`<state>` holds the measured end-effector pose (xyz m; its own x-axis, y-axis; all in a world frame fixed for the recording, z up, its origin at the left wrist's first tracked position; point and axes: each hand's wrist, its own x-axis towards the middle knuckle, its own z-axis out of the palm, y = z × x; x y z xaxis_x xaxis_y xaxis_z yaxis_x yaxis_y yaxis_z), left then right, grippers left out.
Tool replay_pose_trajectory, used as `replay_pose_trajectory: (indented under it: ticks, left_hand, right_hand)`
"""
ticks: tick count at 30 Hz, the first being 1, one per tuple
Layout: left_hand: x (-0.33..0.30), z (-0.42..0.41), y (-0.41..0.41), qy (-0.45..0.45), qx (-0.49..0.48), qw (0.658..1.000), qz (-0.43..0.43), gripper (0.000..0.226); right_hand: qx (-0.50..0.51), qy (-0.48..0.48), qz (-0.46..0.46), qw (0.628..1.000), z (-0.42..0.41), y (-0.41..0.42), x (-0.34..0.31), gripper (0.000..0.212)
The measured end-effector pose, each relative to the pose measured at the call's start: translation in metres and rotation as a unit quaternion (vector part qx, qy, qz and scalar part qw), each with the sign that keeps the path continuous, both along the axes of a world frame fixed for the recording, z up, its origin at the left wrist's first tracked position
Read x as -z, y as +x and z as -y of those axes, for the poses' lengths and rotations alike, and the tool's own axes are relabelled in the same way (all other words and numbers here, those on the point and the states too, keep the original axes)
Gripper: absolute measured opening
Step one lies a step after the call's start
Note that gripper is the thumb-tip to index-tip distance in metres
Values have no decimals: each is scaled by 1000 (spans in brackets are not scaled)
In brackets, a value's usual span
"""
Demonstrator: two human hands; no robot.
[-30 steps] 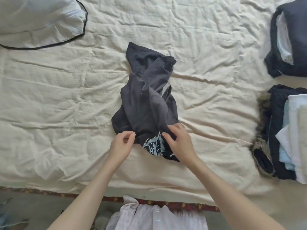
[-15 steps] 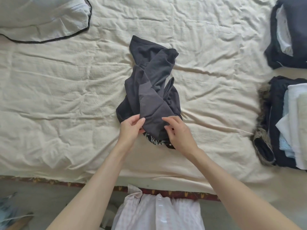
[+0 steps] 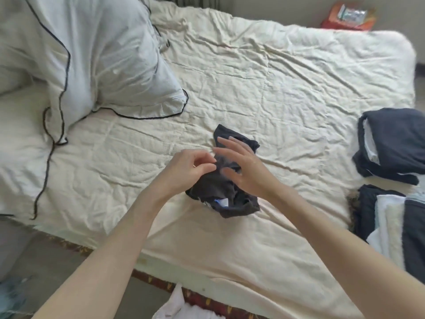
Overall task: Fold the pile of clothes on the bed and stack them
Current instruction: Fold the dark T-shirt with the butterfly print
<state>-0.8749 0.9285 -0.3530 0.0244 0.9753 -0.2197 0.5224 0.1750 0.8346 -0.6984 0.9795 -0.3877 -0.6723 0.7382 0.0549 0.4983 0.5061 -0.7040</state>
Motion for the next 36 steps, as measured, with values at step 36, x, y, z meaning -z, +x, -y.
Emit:
replay_pose_trajectory:
  ticks: [36]
  left_hand:
    - [-172,152,-127,211,-276,936,-50,19]
  right_hand:
    - [17,-137,-258,956,60,-165,-296,16]
